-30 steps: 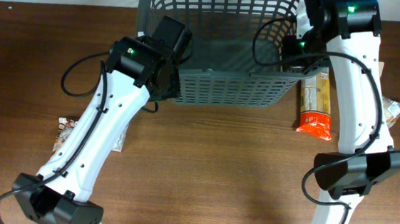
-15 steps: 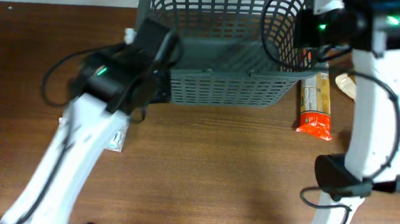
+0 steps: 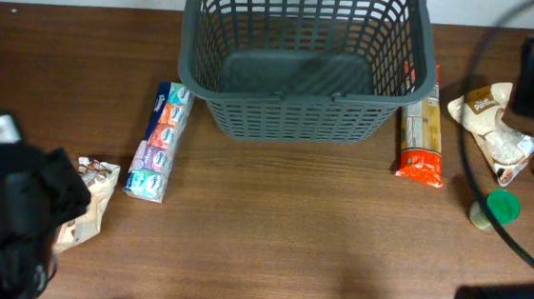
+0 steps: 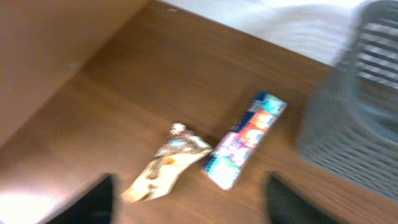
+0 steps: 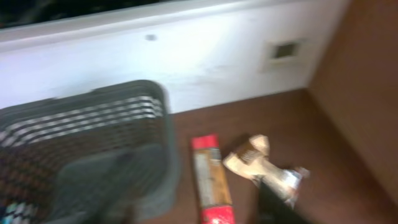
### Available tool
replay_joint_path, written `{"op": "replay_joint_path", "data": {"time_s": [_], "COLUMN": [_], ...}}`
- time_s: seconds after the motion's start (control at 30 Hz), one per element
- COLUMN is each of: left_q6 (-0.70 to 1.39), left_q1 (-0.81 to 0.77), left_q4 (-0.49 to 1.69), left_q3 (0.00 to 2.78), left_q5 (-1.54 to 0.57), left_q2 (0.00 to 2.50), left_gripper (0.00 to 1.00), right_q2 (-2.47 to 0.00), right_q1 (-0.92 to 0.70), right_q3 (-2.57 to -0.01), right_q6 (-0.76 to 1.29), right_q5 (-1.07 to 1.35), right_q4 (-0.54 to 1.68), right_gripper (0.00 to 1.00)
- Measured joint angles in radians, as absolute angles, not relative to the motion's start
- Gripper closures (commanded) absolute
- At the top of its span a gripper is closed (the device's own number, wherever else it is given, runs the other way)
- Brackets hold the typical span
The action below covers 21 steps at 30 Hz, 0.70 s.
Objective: Pack container
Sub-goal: 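Release the basket and retract both grippers away from it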
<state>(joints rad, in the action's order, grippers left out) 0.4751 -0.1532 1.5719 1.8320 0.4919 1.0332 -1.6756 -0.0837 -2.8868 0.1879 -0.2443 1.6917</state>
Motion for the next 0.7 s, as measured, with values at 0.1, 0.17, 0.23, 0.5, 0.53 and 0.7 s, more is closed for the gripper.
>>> {"op": "replay_joint_path", "data": {"time_s": [0.1, 0.17, 0.23, 0.5, 0.53, 0.7], "left_q6": [0.471, 0.468, 0.467, 0.464, 0.464, 0.464], "left_q1": [-0.090, -0.072, -0.067, -0.065, -0.065, -0.065], "left_q4": [1.603, 1.618, 1.629, 1.636, 1.636, 1.639], "left_q3": [1.832, 1.832, 1.832, 1.832, 1.832, 1.832], "left_q5": [0.511, 0.514, 0.517, 0.524, 0.525, 0.525], "left_q2": [1.014, 1.014, 1.019, 1.060, 1.066, 1.087], "left_gripper": [0.01, 0.01, 0.00, 0.00, 0.00, 0.00], "right_q2": [-1.600, -1.561, -1.531, -1.450, -1.445, -1.441], "right_q1": [-0.010, 0.045, 0.103, 0.372, 0.406, 0.543], "right_q3": [-2.784, -2.701, -2.606, -2.123, -2.073, -1.874], "right_q6": [0.200, 0.205, 0.208, 0.321, 0.334, 0.371], "right_q5": [-0.266, -0.273, -0.278, -0.284, -0.279, -0.247], "right_q4": [1.692, 1.692, 1.692, 1.691, 1.691, 1.630], "right_gripper": [0.01, 0.01, 0.01, 0.01, 0.01, 0.01]}}
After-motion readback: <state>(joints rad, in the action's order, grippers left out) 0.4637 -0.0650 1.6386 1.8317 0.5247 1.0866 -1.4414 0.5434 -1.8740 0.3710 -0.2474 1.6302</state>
